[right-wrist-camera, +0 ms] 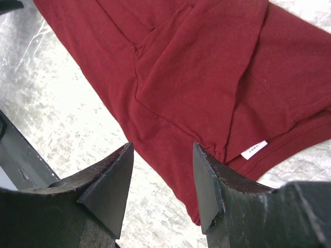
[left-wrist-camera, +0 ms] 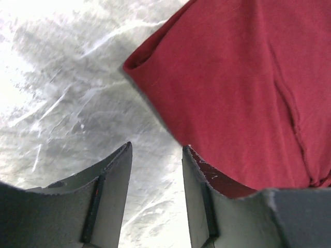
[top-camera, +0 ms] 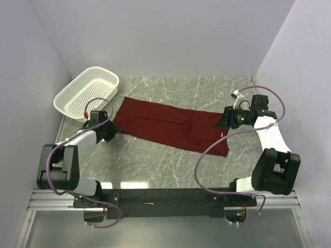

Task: Fold and stack the t-shirts
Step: Fold the tshirt

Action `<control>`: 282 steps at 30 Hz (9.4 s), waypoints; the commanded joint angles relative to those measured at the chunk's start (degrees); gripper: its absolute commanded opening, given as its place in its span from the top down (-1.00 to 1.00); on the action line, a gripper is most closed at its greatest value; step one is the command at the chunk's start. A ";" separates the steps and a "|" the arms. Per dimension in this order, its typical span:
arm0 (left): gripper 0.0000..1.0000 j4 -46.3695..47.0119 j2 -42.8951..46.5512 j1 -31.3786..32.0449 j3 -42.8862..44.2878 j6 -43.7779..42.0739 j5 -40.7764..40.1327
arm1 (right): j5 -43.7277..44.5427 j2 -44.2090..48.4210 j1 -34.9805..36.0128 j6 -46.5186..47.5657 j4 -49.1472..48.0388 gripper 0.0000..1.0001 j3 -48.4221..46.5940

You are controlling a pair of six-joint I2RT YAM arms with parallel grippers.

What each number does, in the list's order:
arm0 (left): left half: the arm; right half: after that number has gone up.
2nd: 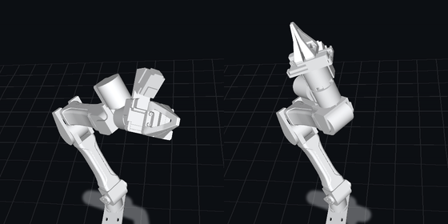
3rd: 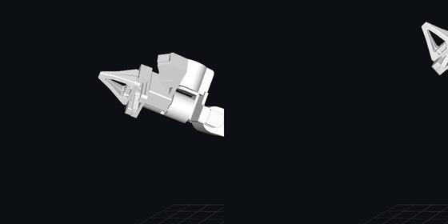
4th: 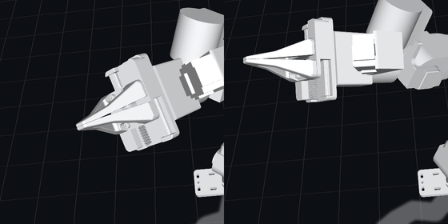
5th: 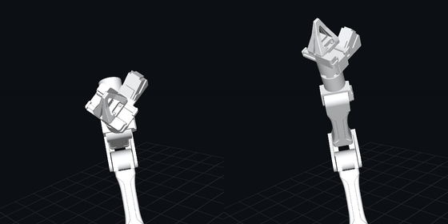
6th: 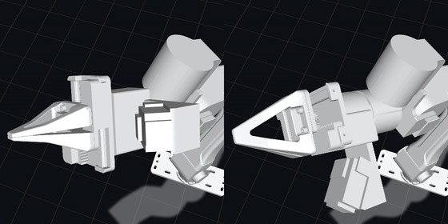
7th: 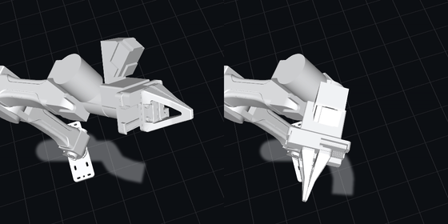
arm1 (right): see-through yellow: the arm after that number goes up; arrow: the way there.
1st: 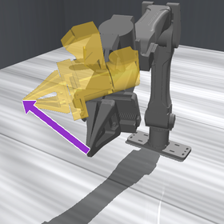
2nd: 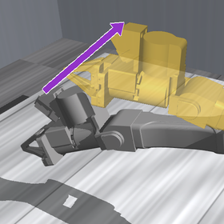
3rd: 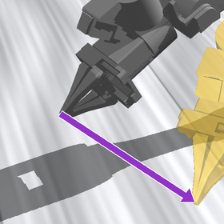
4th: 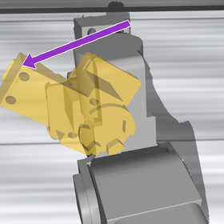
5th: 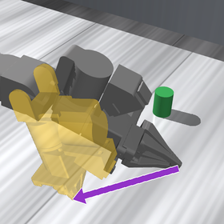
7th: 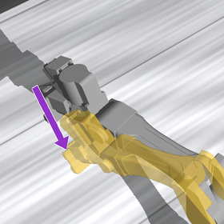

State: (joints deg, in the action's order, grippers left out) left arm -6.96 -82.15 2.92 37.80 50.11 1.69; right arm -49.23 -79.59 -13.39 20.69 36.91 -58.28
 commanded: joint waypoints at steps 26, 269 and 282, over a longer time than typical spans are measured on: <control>0.33 3.36 -10.57 -0.11 6.23 -2.47 -4.07 | -3.50 3.65 -0.23 2.34 0.98 -0.13 0.80; -0.90 -14.32 40.23 2.71 16.17 -18.91 1.28 | 35.52 2.32 75.19 43.73 -8.79 1.00 18.98; -0.84 -4.99 17.51 11.48 13.43 -11.70 13.97 | 36.31 21.05 66.75 50.50 4.93 0.87 29.45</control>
State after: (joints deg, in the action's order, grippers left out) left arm -15.73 -58.59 9.04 49.10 36.47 13.72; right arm -12.97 -61.67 55.11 69.45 37.26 -29.63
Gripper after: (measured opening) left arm 0.920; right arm 0.043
